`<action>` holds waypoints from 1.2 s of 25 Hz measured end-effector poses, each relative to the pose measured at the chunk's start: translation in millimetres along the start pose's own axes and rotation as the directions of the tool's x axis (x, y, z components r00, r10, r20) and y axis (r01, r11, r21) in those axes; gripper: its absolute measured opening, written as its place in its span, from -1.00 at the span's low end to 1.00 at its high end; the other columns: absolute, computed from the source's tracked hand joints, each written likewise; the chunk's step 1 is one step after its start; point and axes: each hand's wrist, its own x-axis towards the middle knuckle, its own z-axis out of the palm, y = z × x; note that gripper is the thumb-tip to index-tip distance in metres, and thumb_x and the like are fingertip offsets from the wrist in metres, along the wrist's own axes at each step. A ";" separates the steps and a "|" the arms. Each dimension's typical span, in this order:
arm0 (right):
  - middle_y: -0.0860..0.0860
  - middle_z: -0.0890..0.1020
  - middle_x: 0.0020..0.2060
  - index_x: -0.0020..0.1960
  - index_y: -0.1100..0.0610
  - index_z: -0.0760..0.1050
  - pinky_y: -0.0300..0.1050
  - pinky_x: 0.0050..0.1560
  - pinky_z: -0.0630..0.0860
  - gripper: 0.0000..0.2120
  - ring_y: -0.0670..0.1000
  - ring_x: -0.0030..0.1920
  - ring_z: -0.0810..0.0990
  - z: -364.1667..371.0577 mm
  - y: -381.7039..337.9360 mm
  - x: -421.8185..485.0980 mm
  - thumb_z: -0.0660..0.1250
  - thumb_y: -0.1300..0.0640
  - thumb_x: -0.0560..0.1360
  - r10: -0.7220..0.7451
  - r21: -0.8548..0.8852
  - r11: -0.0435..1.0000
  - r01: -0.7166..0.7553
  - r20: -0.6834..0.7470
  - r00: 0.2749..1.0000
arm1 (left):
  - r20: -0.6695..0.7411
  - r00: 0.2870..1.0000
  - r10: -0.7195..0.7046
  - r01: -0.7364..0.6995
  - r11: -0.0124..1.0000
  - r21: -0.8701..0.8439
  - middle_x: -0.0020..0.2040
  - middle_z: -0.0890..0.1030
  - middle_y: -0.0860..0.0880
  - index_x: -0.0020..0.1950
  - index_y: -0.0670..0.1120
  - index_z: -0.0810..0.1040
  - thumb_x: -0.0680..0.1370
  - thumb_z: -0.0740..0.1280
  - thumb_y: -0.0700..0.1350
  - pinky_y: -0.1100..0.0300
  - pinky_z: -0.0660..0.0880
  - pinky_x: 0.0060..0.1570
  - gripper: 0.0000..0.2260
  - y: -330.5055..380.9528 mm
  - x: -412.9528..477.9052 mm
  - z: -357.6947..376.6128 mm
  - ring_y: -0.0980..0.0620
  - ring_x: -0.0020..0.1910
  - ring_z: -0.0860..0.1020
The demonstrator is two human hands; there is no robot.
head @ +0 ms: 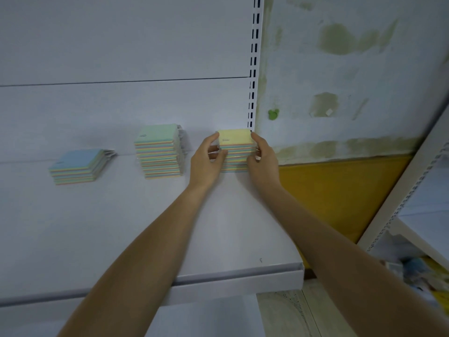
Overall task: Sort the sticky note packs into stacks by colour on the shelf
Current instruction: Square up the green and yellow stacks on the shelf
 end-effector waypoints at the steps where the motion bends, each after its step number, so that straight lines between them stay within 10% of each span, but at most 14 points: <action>1: 0.14 0.48 0.20 0.39 0.05 0.31 -0.03 0.19 0.48 -0.53 0.07 0.15 0.48 -0.3 1.3 1.1 0.09 0.33 0.52 0.006 -0.004 1.000 -0.006 -0.011 1.000 | 0.001 1.000 -0.012 0.012 1.000 -0.013 0.01 0.52 -0.03 0.34 -0.10 0.39 0.49 0.32 -0.25 0.66 0.39 -0.23 -0.58 -0.9 0.4 0.1 0.05 -0.09 0.52; 8: 0.13 0.51 0.21 0.38 0.07 0.31 -0.21 0.04 0.40 -0.59 -0.01 0.10 0.50 -3.8 0.1 2.3 0.10 0.30 0.55 0.065 0.024 0.998 -0.063 -0.052 0.997 | 0.010 1.000 -0.006 0.006 1.000 -0.004 0.02 0.52 -0.08 0.35 -0.13 0.38 0.47 0.35 -0.28 0.58 0.45 -0.21 -0.54 -2.8 -0.9 -0.1 0.03 -0.09 0.52; 12: 0.11 0.41 0.27 0.41 0.11 0.27 -0.22 0.11 0.37 -0.59 0.04 0.17 0.48 -1.7 -2.0 0.2 0.09 0.26 0.57 0.003 -0.040 0.999 -0.005 -0.058 0.998 | 0.013 0.998 0.063 -0.064 0.995 0.078 0.14 0.53 -0.23 0.30 -0.15 0.45 0.49 0.33 -0.25 0.12 0.54 0.09 -0.63 -5.5 -1.7 1.1 -0.08 0.00 0.58; 30: 0.13 0.49 0.25 0.44 0.18 0.14 -0.22 0.00 0.35 -0.47 0.03 0.13 0.50 -7.2 -8.6 -9.3 0.19 0.31 0.51 0.104 -0.128 0.987 -0.096 0.054 0.993 | 0.093 0.987 -0.132 0.123 0.988 0.089 0.24 0.54 -0.20 0.39 -0.18 0.28 0.46 0.38 -0.22 0.21 0.42 0.12 -0.47 0.6 -1.8 -3.7 -0.10 0.15 0.56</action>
